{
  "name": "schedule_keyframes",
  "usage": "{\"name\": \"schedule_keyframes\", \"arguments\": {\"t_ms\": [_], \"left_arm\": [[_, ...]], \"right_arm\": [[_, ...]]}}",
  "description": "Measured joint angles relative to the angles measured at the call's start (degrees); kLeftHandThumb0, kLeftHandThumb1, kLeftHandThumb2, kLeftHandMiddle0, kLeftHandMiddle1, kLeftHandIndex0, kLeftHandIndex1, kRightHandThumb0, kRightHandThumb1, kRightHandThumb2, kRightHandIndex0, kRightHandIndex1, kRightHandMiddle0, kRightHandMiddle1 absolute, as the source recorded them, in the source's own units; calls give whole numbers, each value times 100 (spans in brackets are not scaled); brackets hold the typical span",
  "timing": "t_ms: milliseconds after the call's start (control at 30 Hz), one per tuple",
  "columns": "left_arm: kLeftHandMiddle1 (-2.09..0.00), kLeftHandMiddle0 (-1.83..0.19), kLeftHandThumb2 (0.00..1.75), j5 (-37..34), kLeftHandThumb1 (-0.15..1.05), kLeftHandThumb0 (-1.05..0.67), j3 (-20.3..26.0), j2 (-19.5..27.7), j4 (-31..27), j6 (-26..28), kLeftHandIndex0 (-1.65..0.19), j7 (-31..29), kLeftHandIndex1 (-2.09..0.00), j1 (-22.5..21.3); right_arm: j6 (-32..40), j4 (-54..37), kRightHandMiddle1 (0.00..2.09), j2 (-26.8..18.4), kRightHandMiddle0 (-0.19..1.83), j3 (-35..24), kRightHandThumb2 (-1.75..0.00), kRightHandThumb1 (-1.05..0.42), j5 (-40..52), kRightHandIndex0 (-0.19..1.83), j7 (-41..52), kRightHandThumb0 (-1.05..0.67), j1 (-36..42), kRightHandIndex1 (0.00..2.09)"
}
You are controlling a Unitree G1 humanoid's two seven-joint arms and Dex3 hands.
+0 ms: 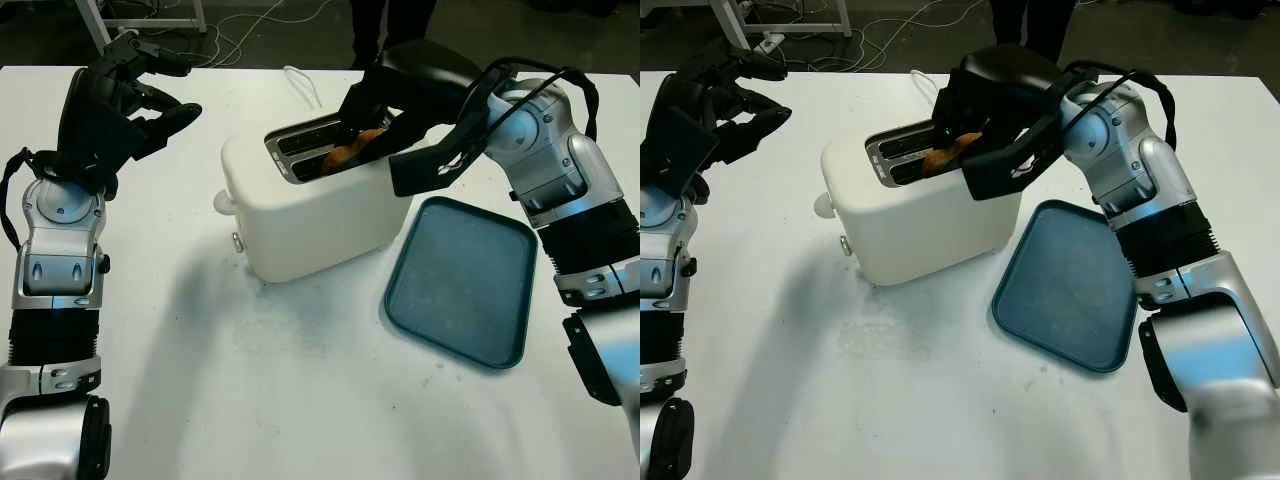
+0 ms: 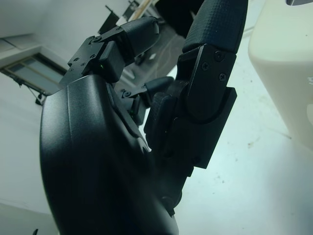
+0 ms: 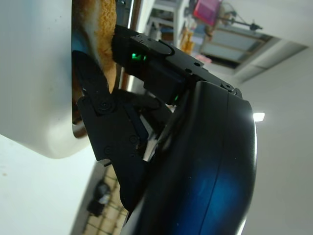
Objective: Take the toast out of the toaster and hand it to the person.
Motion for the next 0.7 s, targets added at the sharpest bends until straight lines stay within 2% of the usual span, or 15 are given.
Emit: {"name": "schedule_keyframes", "arguments": {"t_ms": [67,100,200,233,333,533,700], "left_arm": [[-122,-38,5,-2,92,-95,0,0,0,-1,-35,-3,-106,0],[-122,-38,5,-3,92,-95,0,0,0,-1,-35,-6,-106,0],[-122,-38,5,-3,92,-95,0,0,-4,-1,-36,-11,-106,1],[-122,-39,5,-3,92,-95,0,0,-5,-1,-36,-11,-106,2],[-121,-39,4,-3,92,-95,0,-4,-14,0,-36,-11,-105,8],[-121,-39,4,-3,92,-94,0,-13,-25,0,-36,-11,-105,22],[-120,-39,5,-3,92,-94,2,-17,-76,7,-36,-10,-104,31]], "right_arm": [[-101,41,58,-21,127,54,0,-79,-119,120,-158,-53,-16,120],[-163,58,76,-37,120,82,0,-81,-167,118,-246,-53,-19,130],[-427,178,107,-101,110,130,-1,-86,-357,115,-614,-52,-23,149],[-516,221,131,-116,103,136,-2,-89,-393,112,-747,-51,-23,163],[-752,357,169,-130,91,155,-10,-92,-587,113,-1172,-46,-10,173],[-947,600,174,-97,88,-8,-16,-92,-488,114,-1520,-39,1,175],[-880,987,175,91,81,-653,-18,-92,588,107,-1304,-32,-221,175]]}}
